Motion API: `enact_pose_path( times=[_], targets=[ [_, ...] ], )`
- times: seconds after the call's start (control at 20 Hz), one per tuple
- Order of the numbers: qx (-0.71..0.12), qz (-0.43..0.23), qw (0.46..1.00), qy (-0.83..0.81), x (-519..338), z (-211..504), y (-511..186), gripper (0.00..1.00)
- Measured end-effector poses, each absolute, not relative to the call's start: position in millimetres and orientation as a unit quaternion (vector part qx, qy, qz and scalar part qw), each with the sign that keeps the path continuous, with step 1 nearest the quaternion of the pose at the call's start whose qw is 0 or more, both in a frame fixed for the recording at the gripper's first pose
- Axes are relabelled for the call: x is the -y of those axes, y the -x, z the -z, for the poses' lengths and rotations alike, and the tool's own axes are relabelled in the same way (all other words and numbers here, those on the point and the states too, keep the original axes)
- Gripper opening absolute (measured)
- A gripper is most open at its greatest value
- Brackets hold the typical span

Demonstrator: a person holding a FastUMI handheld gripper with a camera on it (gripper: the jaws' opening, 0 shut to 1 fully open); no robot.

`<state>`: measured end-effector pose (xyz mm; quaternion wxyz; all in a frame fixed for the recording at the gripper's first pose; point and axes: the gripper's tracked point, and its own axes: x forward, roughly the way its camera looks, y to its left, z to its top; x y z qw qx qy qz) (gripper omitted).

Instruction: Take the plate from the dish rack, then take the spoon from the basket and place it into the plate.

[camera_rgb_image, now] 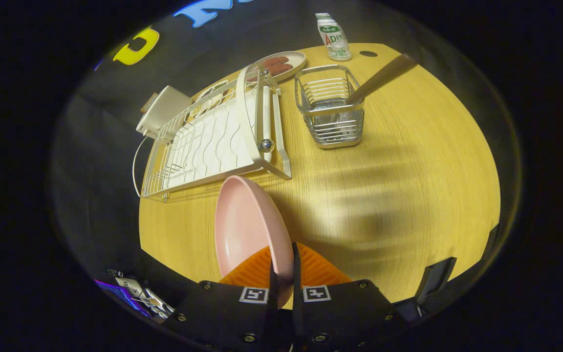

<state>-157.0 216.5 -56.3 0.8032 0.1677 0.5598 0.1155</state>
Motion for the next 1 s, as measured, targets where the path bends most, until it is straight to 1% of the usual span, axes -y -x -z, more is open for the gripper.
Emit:
enact_pose_path(
  times=[0.1,0.25,0.35,0.45,0.55,0.6,0.7,0.75,0.85,1.0],
  targets=[
    [-0.555,-0.135,0.8,-0.185,-219,65,154,0.12],
    [-0.546,-0.146,0.8,-0.202,-217,71,151,0.13],
    [-0.539,-0.148,0.806,-0.194,-213,72,150,0.13],
    [-0.535,-0.144,0.813,-0.18,-204,74,150,0.17],
    [-0.517,-0.143,0.824,-0.184,-196,62,148,0.17],
    [-0.499,-0.134,0.836,-0.183,-187,53,142,0.22],
    [-0.446,-0.119,0.874,-0.151,-167,35,134,0.22],
    [-0.402,-0.112,0.899,-0.131,-156,17,127,0.22],
    [-0.331,-0.099,0.932,-0.109,-140,-9,117,0.21],
    [-0.264,-0.085,0.958,-0.078,-119,-33,117,0.21]
  ],
)
